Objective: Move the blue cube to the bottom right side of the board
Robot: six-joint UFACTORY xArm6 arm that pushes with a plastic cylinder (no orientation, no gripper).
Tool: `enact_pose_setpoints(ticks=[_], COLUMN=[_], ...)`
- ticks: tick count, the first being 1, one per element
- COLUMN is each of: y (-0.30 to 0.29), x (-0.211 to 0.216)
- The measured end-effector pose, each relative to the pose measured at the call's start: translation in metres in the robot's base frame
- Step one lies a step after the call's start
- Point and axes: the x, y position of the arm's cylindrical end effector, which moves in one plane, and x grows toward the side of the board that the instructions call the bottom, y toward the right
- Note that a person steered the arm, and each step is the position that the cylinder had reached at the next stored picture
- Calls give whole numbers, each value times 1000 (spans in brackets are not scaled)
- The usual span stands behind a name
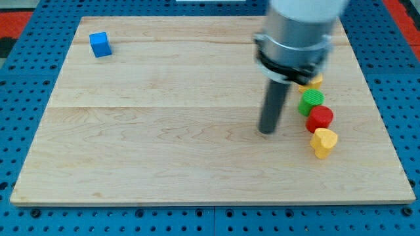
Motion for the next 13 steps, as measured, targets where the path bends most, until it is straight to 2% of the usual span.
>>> enact_pose_setpoints(ticks=[1,4,6,7,8,9,13], y=[-38,-65,-143,-178,-277,-331,-258], x=[-51,-211,-282,-284,-284,-260,-156])
